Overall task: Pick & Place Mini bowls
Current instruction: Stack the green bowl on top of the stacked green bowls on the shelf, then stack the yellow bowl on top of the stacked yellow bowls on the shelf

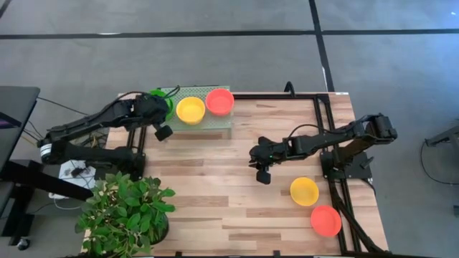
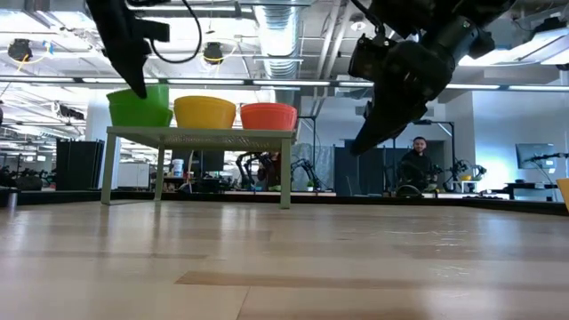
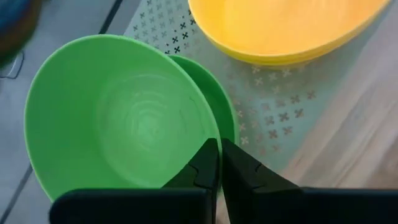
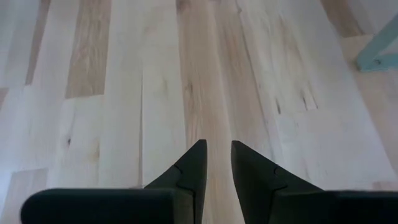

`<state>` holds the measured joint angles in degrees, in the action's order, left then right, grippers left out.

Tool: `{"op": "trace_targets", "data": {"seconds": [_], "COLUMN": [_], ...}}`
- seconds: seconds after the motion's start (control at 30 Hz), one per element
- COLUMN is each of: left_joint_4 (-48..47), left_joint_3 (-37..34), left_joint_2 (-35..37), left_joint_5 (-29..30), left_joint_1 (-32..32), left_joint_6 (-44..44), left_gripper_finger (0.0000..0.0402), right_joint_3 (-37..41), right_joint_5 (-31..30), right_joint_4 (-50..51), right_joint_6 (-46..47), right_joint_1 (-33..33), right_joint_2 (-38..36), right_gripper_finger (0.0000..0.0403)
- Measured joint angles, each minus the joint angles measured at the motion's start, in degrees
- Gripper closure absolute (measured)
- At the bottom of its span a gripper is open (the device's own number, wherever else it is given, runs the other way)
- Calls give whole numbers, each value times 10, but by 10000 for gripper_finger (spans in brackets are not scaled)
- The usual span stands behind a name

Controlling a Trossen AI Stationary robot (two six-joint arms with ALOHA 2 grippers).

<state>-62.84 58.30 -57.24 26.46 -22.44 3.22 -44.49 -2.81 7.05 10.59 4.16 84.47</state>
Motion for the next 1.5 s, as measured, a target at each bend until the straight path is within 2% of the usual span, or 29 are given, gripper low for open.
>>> {"op": "trace_targets", "data": {"seconds": [0.3, 0.87, 0.97, 1.2, 1.37, 1.5], "left_joint_4": [6, 20, 35, 102, 202, 241], "left_joint_3": [0, 44, 48, 87, 94, 94], "left_joint_2": [-51, -50, -50, -50, -51, -65], "left_joint_5": [1, 0, 1, 38, 36, 22], "left_joint_1": [-4, 11, 40, 154, 250, 317], "left_joint_6": [17, 39, 37, 21, 10, 8], "left_gripper_finger": [353, 278, 275, 279, 280, 280], "right_joint_3": [0, 0, -1, -65, -68, -67], "right_joint_5": [0, 0, 0, -2, -1, -1], "right_joint_4": [-2, -2, 5, 183, 256, 369], "right_joint_6": [0, 0, 0, 20, 125, 278], "right_joint_1": [-1, -1, -1, 14, 43, 83], "right_joint_2": [-1, -1, -2, -73, -124, -151], "right_gripper_finger": [334, 334, 334, 334, 334, 334]}}
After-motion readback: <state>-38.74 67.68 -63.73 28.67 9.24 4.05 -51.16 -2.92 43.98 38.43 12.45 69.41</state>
